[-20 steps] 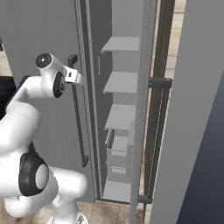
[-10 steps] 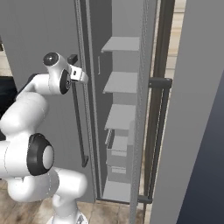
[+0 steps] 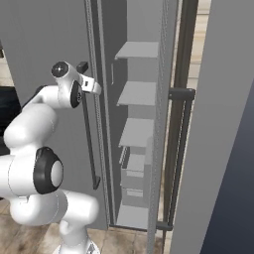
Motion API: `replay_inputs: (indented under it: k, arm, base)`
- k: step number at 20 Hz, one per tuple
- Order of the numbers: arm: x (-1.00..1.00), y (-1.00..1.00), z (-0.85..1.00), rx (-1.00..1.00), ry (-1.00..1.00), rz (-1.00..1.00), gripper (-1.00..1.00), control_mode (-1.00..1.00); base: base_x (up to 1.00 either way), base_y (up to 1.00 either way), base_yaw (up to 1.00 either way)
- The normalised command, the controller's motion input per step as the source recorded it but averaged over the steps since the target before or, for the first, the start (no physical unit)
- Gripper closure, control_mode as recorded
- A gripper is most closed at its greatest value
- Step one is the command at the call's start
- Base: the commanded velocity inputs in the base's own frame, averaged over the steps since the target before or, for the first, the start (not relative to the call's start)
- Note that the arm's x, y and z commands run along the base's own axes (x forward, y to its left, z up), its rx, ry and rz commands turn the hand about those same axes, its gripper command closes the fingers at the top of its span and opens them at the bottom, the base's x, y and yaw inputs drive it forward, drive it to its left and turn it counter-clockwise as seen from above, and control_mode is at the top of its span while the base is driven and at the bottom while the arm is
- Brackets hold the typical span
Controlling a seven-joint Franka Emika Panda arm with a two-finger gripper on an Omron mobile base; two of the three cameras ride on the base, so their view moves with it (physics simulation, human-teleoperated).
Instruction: There is a bowl on the dining counter. Grab a lemon wedge from the fridge and place it in the bowl. Then get the liquor bottle and glass cup from the cabinet and place them next to the bowl.
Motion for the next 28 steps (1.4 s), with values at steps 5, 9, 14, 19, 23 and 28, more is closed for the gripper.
replay_inputs:
  k: [5, 9, 14, 19, 23, 28]
  arm:
    - [0.35, 0.0, -0.23, 0.0, 0.0, 0.0, -1.0, -1.0]
    - [0.45, 0.0, -0.24, 0.0, 0.0, 0.0, 1.0, -1.0]
    - [0.52, 0.0, -0.19, 0.0, 0.0, 0.0, 1.0, -1.0]
    - [0.35, 0.02, -0.2, 0.0, 0.0, 0.0, 1.0, -1.0]
    - [-0.04, 0.14, -0.11, 0.0, 0.0, 0.04, 1.0, -1.0]
    - [-0.79, 0.34, -0.01, 0.0, -0.06, 0.07, 1.0, -1.0]
  base:
    - [0.0, 0.0, 0.0]
    - [0.0, 0.0, 0.0]
    - [0.0, 0.0, 0.0]
    - [0.0, 0.0, 0.0]
    - [0.0, 0.0, 0.0]
    - [0.0, 0.0, 0.0]
